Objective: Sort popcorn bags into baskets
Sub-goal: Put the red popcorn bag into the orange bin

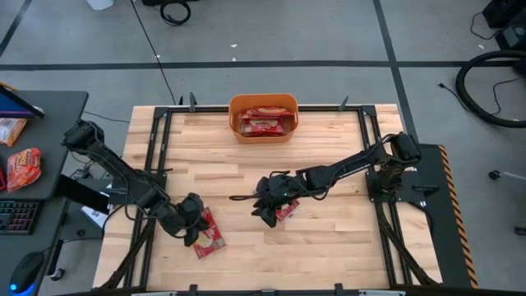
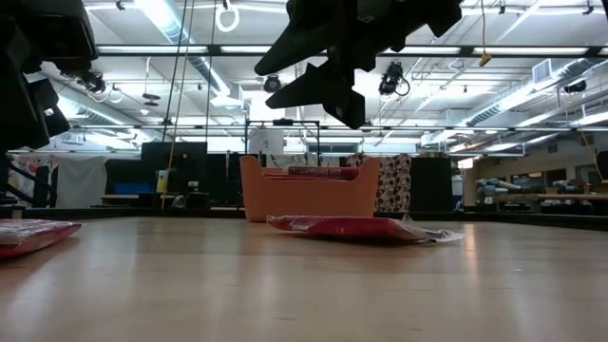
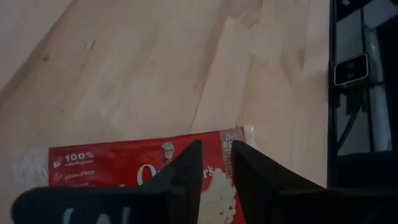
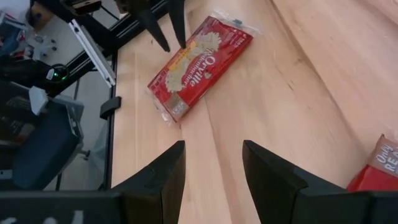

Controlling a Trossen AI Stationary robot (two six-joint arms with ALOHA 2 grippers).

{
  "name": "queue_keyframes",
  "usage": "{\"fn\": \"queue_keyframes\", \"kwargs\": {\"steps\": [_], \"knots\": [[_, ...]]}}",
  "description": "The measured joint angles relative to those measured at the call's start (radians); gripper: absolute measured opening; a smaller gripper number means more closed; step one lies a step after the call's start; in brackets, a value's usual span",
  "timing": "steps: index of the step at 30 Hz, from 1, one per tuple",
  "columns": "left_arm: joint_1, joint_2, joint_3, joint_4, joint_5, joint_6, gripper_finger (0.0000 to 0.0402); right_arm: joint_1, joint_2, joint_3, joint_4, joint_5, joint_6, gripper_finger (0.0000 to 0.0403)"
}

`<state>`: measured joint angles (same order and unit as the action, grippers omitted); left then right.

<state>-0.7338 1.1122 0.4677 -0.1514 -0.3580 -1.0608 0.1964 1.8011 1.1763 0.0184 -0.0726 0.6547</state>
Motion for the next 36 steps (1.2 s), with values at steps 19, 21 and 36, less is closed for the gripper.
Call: {"fn": "queue_keyframes", "kwargs": {"steps": [19, 21, 36], "knots": [[0.074, -0.002, 0.071, -0.243, 0.328, -0.134, 0.0179, -0.003, 0.0, 0.0, 0.003, 0.013, -0.004, 0.0165], [0.085, -0.002, 0.069, -0.279, 0.328, -0.159, 0.0174, -0.003, 0.0, 0.0, 0.002, 0.012, -0.008, 0.0165], [0.089, 0.0, 0.064, -0.242, 0.456, 0.201, 0.0167, 0.0, -0.001, 0.0, 0.002, 0.028, -0.011, 0.0165]]}}
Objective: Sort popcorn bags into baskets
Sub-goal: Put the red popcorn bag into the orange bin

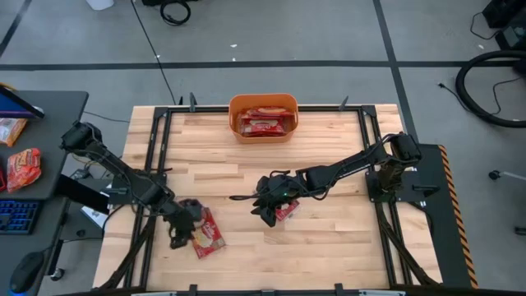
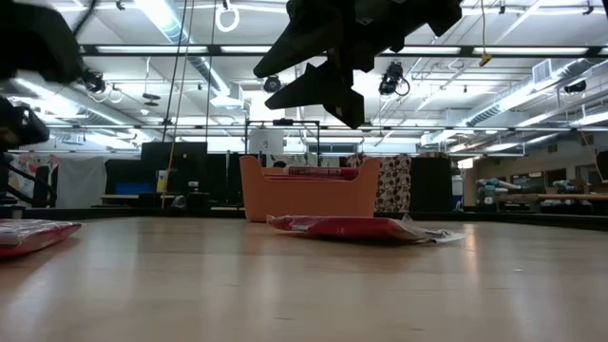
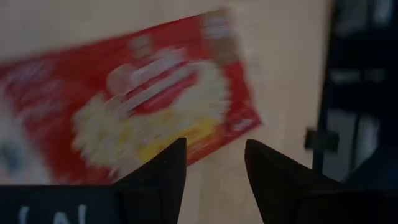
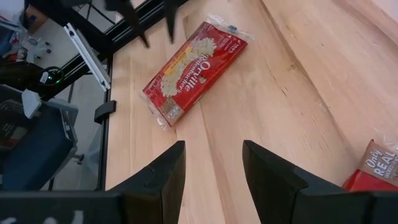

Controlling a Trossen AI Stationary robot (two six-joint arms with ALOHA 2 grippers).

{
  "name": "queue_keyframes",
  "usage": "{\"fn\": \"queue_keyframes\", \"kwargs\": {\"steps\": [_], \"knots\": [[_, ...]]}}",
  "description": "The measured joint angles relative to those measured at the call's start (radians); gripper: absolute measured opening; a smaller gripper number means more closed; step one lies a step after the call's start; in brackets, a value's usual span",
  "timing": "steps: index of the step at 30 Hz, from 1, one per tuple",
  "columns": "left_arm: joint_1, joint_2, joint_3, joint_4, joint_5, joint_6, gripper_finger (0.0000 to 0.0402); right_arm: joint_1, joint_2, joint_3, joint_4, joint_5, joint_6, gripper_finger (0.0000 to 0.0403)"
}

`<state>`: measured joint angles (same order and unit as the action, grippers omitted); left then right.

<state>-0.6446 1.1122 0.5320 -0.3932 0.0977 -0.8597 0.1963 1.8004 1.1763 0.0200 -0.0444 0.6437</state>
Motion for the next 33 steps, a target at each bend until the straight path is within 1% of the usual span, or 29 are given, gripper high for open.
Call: {"fn": "queue_keyframes", "kwargs": {"steps": [3, 5, 7, 10, 16, 19, 22, 26, 27, 29, 30, 33], "knots": [[-0.045, 0.0, 0.0, 0.049, -0.053, 0.16, 0.0167, 0.0, 0.0, 0.0, 0.0, 0.0, 0.0, 0.0165], [-0.065, 0.004, 0.0, 0.042, -0.116, 0.216, 0.0167, 0.0, 0.0, 0.0, 0.0, 0.0, 0.0, 0.0165], [-0.077, 0.018, 0.0, 0.041, -0.17, 0.222, 0.0167, 0.0, 0.0, 0.0, 0.0, 0.0, 0.0, 0.0165], [-0.072, 0.065, 0.0, 0.046, -0.183, 0.224, 0.0166, 0.0, 0.0, 0.0, 0.001, 0.0, 0.0, 0.0165], [-0.044, 0.211, 0.0, 0.071, -0.175, 0.217, 0.0166, 0.0, 0.0, 0.0, 0.002, -0.001, 0.007, 0.0165], [-0.023, 0.267, 0.005, 0.114, -0.205, 0.197, 0.0166, 0.0, 0.0, 0.0, 0.008, -0.001, 0.008, 0.0165], [0.008, 0.3, 0.006, 0.145, -0.281, 0.155, 0.0166, 0.0, 0.0, 0.0, 0.009, -0.002, 0.008, 0.0165], [0.069, 0.306, 0.0, 0.19, -0.459, 0.023, 0.0166, 0.0, 0.0, 0.001, 0.009, -0.002, -0.003, 0.0165], [0.086, 0.304, -0.003, 0.205, -0.48, -0.005, 0.0166, -0.001, 0.0, 0.001, 0.008, -0.002, -0.01, 0.0165], [0.119, 0.295, -0.003, 0.248, -0.486, -0.025, 0.0166, -0.002, 0.0, 0.001, 0.008, -0.002, -0.015, 0.0165], [0.133, 0.286, -0.003, 0.262, -0.471, -0.023, 0.0166, -0.004, 0.0, 0.001, 0.007, -0.002, -0.015, 0.0165], [0.161, 0.249, -0.003, 0.269, -0.391, 0.01, 0.0166, -0.013, 0.0, 0.001, 0.0, -0.002, -0.008, 0.0165]]}}
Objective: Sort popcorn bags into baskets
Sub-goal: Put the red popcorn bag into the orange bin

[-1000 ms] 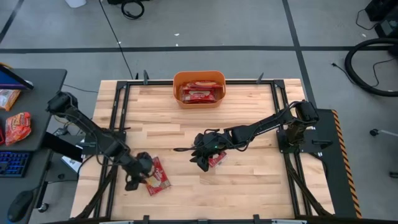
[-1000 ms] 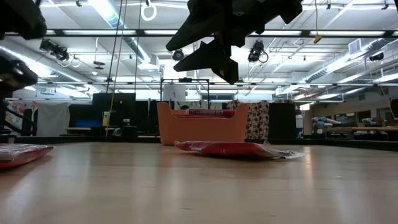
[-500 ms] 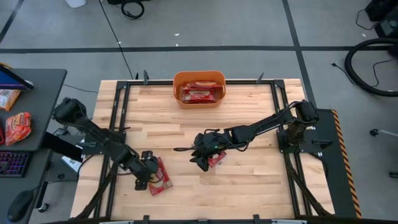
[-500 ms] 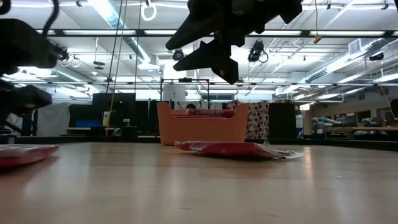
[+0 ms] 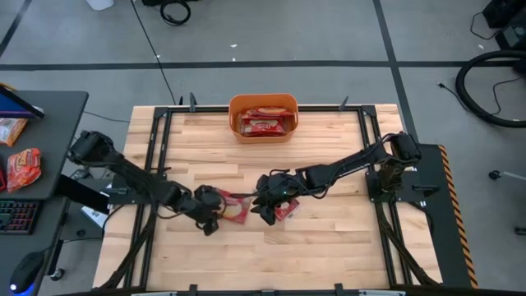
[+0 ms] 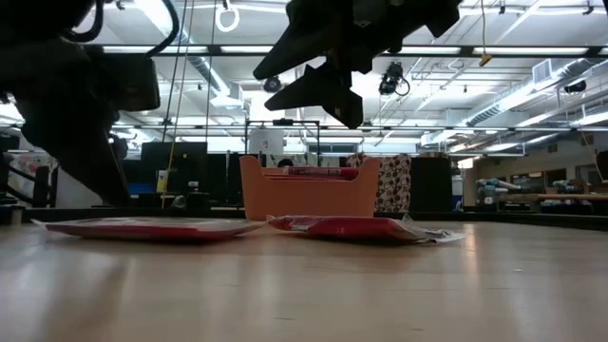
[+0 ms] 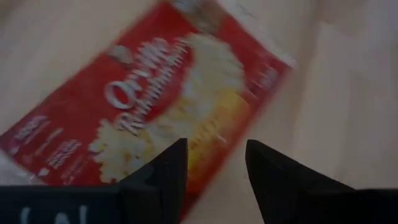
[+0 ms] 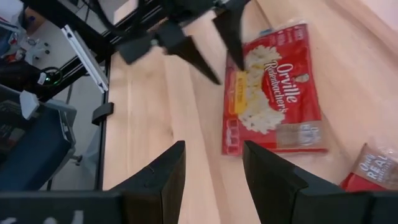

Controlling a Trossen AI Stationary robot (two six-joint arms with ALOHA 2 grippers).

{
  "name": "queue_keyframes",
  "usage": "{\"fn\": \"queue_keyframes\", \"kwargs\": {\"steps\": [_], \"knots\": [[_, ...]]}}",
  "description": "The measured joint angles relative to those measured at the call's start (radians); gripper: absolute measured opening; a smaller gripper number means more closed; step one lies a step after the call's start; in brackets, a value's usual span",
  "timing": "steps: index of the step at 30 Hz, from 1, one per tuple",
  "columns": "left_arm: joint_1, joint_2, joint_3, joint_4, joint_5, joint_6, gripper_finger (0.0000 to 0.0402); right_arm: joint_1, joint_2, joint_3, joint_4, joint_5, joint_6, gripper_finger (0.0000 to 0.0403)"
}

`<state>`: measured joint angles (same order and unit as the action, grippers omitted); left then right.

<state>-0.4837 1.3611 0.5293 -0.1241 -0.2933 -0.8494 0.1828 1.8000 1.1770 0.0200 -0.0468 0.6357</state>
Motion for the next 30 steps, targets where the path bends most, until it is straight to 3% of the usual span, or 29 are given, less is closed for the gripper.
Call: {"fn": "queue_keyframes", "kwargs": {"steps": [5, 8, 14, 23, 30], "knots": [[0.009, -0.073, 0.0, -0.013, 0.111, 0.096, 0.0166, -0.017, 0.0, 0.0, 0.0, 0.0, 0.002, 0.0165], [0.002, -0.103, 0.002, -0.063, 0.122, 0.161, 0.0166, -0.027, 0.0, 0.0, 0.003, 0.0, 0.017, 0.0165], [-0.075, -0.104, 0.002, -0.19, -0.041, 0.293, 0.0166, -0.038, 0.0, 0.0, 0.01, 0.001, 0.026, 0.0165], [-0.205, -0.044, 0.003, -0.107, -0.236, 0.605, 0.0166, -0.038, 0.0, 0.0, 0.015, 0.009, 0.053, 0.0165], [-0.206, 0.042, 0.003, -0.116, -0.243, 0.626, 0.0166, -0.038, 0.0, 0.0, 0.016, 0.009, 0.068, 0.0165]]}}
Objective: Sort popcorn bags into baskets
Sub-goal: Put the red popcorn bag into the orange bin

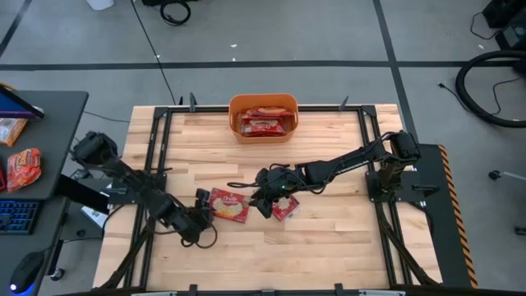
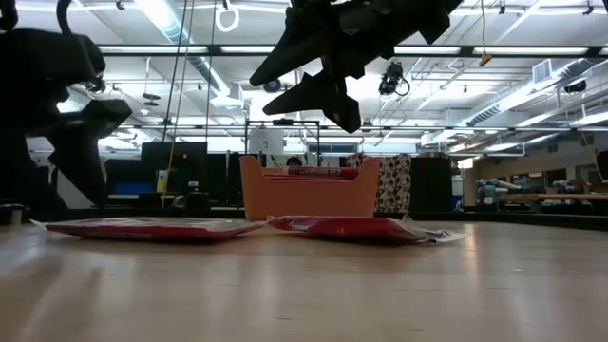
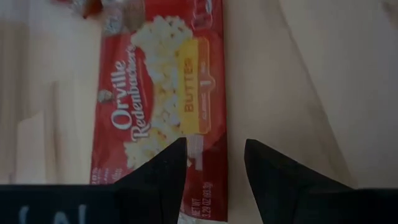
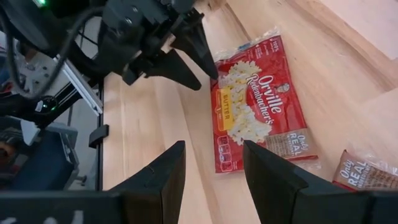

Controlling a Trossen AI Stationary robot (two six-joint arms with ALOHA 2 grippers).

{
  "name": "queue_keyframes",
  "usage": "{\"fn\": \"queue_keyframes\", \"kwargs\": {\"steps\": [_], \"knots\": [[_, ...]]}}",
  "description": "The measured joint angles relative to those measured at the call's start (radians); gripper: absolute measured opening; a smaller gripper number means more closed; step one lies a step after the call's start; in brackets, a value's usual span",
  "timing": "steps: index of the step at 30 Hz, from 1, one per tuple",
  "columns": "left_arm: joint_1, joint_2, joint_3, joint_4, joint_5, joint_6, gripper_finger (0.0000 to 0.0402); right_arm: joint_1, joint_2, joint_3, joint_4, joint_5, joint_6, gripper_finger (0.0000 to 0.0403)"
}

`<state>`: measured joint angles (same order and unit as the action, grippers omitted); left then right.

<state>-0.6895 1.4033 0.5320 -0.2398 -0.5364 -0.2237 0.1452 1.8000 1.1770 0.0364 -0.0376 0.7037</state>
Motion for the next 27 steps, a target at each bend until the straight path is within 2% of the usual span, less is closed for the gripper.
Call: {"fn": "queue_keyframes", "kwargs": {"steps": [7, 16, 21, 27], "knots": [[0.0, 0.063, 0.0, -0.002, -0.004, -0.001, 0.0166, -0.002, 0.0, 0.0, 0.0, -0.004, 0.001, 0.0165], [0.006, 0.07, 0.0, -0.048, -0.058, -0.02, 0.0158, -0.002, 0.0, 0.0, 0.0, -0.008, 0.001, 0.0165], [0.007, 0.07, 0.0, -0.1, -0.073, -0.019, 0.0119, -0.002, 0.0, 0.0, 0.0, -0.015, 0.001, 0.0165], [0.023, 0.07, 0.0, -0.105, -0.081, -0.057, 0.0046, -0.002, 0.0, 0.0, -0.001, -0.036, 0.001, 0.0165]]}}
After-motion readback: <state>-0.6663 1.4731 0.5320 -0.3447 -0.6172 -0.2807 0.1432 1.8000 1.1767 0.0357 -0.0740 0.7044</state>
